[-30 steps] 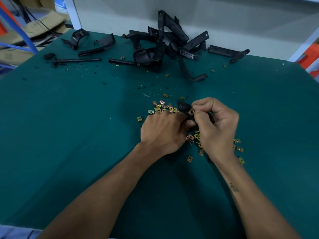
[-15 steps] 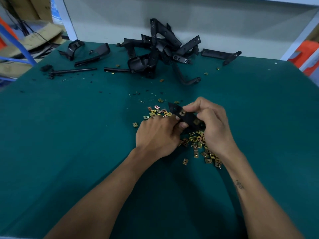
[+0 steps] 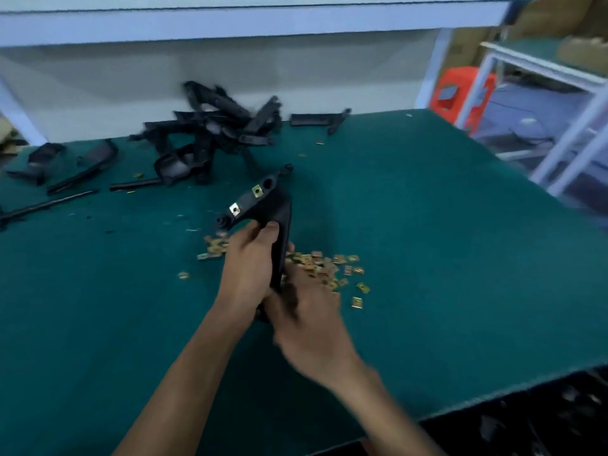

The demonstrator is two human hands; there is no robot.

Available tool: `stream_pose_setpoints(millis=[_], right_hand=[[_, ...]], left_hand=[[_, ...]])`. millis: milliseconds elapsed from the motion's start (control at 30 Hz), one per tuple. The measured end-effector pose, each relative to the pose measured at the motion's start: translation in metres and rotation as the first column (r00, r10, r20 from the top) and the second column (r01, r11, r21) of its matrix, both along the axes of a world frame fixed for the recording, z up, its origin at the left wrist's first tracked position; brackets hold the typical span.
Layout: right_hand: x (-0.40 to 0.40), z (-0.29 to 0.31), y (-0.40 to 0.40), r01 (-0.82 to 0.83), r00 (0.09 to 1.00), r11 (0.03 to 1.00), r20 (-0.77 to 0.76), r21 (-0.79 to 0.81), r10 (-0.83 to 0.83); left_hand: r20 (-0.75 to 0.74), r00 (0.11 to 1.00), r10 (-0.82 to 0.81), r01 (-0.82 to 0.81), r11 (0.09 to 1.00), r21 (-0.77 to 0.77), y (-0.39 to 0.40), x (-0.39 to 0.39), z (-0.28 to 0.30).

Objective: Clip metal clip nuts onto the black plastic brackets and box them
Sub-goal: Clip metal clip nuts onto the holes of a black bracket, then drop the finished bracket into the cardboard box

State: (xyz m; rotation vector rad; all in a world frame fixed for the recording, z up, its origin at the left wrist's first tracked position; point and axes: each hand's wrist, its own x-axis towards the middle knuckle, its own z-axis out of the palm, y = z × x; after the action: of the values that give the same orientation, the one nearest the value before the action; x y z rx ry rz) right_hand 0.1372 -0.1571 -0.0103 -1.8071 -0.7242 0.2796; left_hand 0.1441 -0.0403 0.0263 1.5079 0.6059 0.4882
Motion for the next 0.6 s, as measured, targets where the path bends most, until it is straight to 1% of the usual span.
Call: stream_pose_setpoints(millis=[33, 67, 100, 167, 233, 300, 333, 367, 433, 500, 567, 600], right_hand=[[-0.006, -0.004, -0.011, 0.058, 0.994, 0.996, -0.092, 0.074, -0.051], [-0.008, -0.007, -0.024, 0.151, 0.976, 0.976, -0.18, 0.157, -0.122], [-0.008, -0.008, -0.04, 0.259, 0.946, 0.937, -0.256, 0.235, -0.198], [-0.005, -0.008, -0.074, 0.467, 0.87, 0.796, -0.364, 0.386, -0.334], [-0.003, -0.01, -0.114, 0.66, 0.751, 0.609, -0.408, 0.44, -0.519], [-0.008, -0.017, -0.161, 0.797, 0.597, 0.415, -0.465, 0.438, -0.654], [-0.015, -0.023, -0.185, 0.842, 0.525, 0.327, -0.511, 0.429, -0.681], [-0.023, -0.031, -0.209, 0.875, 0.461, 0.254, -0.552, 0.412, -0.694], [-0.045, -0.052, -0.249, 0.926, 0.338, 0.139, -0.612, 0.35, -0.714], [-0.065, -0.077, -0.276, 0.962, 0.214, 0.033, -0.677, 0.27, -0.704], [-0.079, -0.105, -0.297, 0.977, 0.048, -0.135, -0.786, 0.165, -0.616], [-0.084, -0.118, -0.305, 0.97, -0.043, -0.223, -0.836, 0.096, -0.547]], left_hand=[[0.02, 0.996, -0.085, 0.086, 0.994, -0.073, -0.019, 0.004, 0.001], [0.033, 0.983, -0.182, 0.185, 0.977, -0.104, -0.04, 0.008, 0.002], [0.038, 0.959, -0.282, 0.284, 0.954, -0.098, -0.062, 0.011, 0.002], [0.042, 0.892, -0.45, 0.451, 0.892, -0.033, -0.11, 0.018, 0.001], [0.056, 0.832, -0.552, 0.549, 0.834, 0.05, -0.168, 0.02, -0.003], [0.062, 0.776, -0.628, 0.62, 0.777, 0.109, -0.227, 0.015, -0.014], [0.048, 0.734, -0.677, 0.669, 0.734, 0.121, -0.255, 0.01, -0.022], [0.023, 0.685, -0.728, 0.718, 0.68, 0.15, -0.281, 0.004, -0.031], [-0.06, 0.557, -0.829, 0.817, 0.533, 0.219, -0.324, -0.007, -0.056], [-0.205, 0.416, -0.886, 0.904, 0.377, 0.202, -0.353, -0.019, -0.085], [-0.376, 0.278, -0.884, 0.959, 0.235, 0.157, -0.367, -0.033, -0.116], [-0.437, 0.196, -0.878, 0.98, 0.166, 0.106, -0.369, -0.041, -0.132]])
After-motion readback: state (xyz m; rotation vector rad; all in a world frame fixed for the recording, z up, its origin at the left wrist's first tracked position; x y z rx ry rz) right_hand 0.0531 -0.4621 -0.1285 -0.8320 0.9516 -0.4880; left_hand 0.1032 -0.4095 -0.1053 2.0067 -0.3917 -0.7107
